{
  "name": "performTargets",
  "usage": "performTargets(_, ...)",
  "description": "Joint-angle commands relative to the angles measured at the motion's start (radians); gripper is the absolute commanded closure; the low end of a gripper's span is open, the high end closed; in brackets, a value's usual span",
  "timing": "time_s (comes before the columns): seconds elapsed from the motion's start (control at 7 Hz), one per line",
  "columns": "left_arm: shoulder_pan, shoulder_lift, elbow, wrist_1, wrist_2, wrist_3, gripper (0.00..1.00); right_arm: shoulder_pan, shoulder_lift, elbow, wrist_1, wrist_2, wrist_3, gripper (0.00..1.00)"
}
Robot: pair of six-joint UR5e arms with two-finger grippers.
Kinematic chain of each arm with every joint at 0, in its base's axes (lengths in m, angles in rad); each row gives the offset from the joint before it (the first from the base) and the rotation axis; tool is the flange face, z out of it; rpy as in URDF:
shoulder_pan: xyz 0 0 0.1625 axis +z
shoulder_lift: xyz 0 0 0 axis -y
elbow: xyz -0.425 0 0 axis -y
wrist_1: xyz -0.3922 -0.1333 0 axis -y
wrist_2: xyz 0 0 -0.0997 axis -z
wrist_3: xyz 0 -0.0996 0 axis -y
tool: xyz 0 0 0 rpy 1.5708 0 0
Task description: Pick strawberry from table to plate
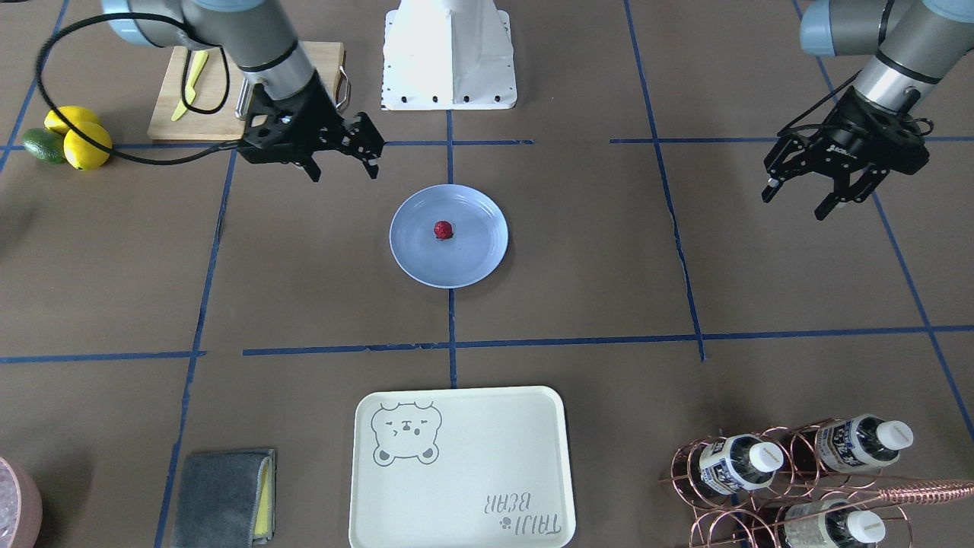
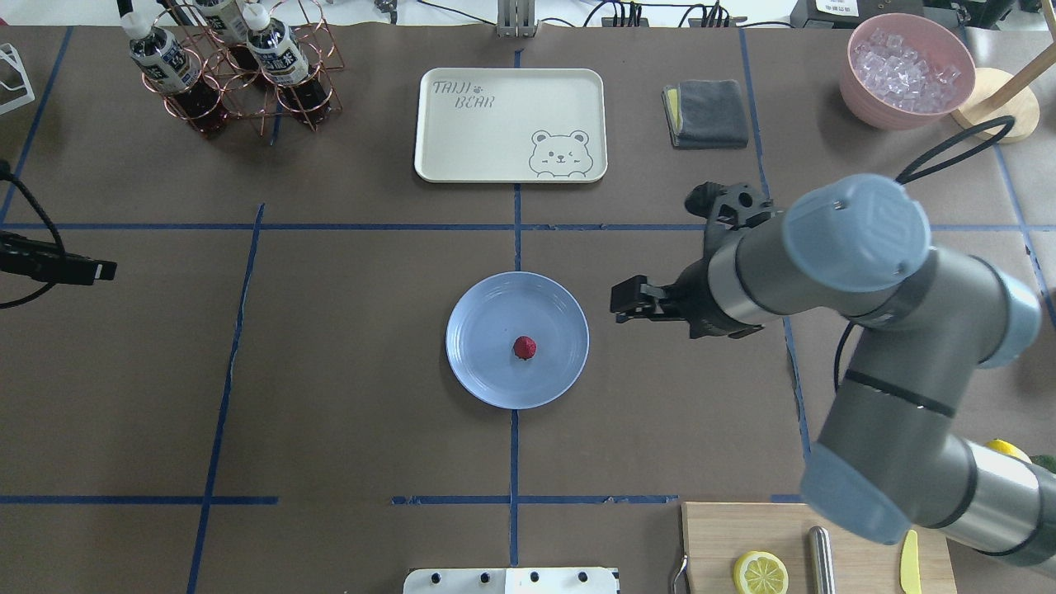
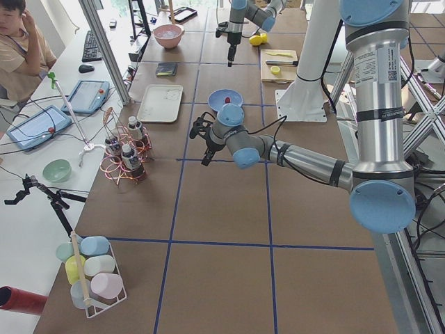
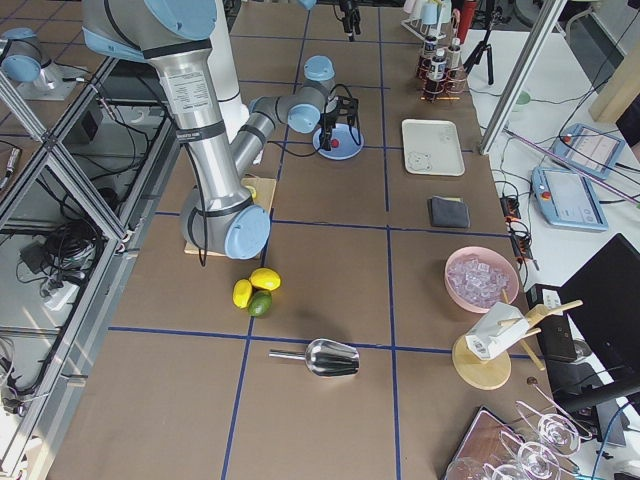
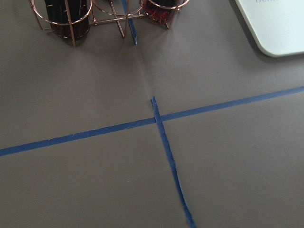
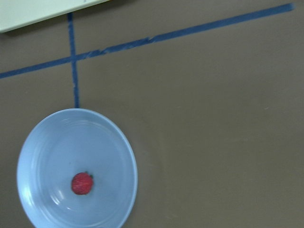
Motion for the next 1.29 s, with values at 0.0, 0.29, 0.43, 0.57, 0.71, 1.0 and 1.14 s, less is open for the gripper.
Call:
performTargets(0.0,-0.214,0.022,0.104,0.018,-0.084,0.349,0.00,0.219,-0.216,0.064,0.007,0.180,-0.352,0.00)
performTargets(0.29,-0.377,-0.002,0.109,0.241,-0.084,0.644,0.00,0.461,-0.353,0.023,0.000,0.327,-0.717,0.00)
performTargets(0.43,-0.446,-0.054,0.103,0.408,-0.085,0.741,0.00,0.600,-0.390,-0.052,-0.007,0.402,-0.934,0.00)
performTargets(0.57,-0.512,-0.129,0.089,0.630,-0.087,0.822,0.00,0.711,-0.433,-0.118,-0.010,0.421,-1.148,0.00)
performTargets(0.71,-0.584,-0.162,0.088,0.799,-0.107,0.861,0.00,0.803,-0.465,-0.178,-0.012,0.429,-1.309,0.00)
performTargets(1.0,-0.599,-0.048,0.086,0.851,-0.281,0.861,0.00,0.901,-0.492,-0.287,-0.059,0.475,-1.529,0.00)
performTargets(1.14,-0.594,-0.047,0.094,0.842,-0.271,0.858,0.00,0.910,-0.484,-0.286,-0.131,0.487,-1.550,0.00)
